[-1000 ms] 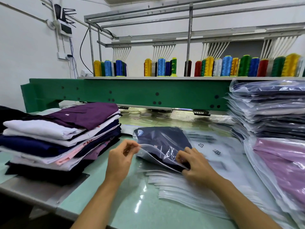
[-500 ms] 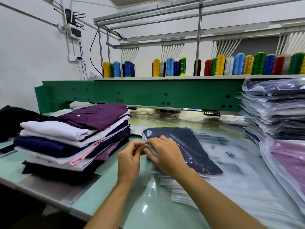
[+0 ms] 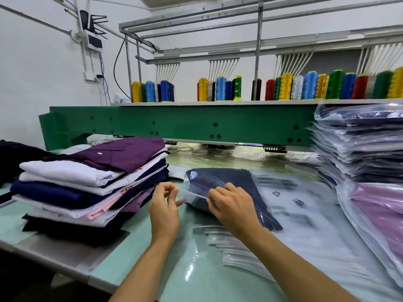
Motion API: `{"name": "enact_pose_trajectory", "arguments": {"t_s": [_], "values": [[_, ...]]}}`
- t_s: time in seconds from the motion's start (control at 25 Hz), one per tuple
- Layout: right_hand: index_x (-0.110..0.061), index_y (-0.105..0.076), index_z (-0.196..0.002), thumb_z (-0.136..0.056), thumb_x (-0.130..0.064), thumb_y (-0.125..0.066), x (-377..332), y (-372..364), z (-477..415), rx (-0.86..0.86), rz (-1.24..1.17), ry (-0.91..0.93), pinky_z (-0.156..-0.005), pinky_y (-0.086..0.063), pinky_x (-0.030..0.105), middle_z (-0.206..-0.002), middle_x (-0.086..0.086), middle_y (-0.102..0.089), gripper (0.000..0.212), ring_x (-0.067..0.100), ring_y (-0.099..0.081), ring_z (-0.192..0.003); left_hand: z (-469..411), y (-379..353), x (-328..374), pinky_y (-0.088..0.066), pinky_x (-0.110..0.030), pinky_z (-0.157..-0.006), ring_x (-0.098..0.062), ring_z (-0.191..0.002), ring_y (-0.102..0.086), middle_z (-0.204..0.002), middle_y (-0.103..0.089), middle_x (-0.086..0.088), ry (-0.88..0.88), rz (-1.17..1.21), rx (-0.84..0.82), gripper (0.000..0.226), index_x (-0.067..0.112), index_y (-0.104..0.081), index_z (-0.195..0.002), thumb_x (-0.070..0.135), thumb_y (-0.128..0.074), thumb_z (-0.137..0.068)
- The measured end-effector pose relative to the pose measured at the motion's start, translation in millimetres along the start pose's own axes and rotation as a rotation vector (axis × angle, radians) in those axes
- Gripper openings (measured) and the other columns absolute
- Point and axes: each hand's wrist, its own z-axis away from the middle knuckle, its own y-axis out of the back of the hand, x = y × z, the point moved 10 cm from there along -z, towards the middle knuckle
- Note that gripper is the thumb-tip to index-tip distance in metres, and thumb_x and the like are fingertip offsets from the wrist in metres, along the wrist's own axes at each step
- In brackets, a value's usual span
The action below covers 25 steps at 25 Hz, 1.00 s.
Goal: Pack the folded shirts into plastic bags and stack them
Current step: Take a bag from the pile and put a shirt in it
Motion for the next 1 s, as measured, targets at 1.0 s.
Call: {"name": "enact_pose_trajectory", "arguments": {"t_s": [1.0], "values": [[-0.02, -0.05, -0.078, -0.089, -0.016, -0.069, 135, 42, 85, 0.024, -0.319, -0.463, -0.051, -0.047, 0.04, -0.062, -0.004, -0.055, 0.023, 0.024, -0.054, -0.058, 36, -14, -61, -0.061, -0.033, -0.066, -0.023, -0.096, -0.061, -0.134, -0.04, -0.004, 0.75, 0.45, 0.478, 0.082, 0.026, -0.03, -0.149, 0.047, -0.077, -0.085]]}}
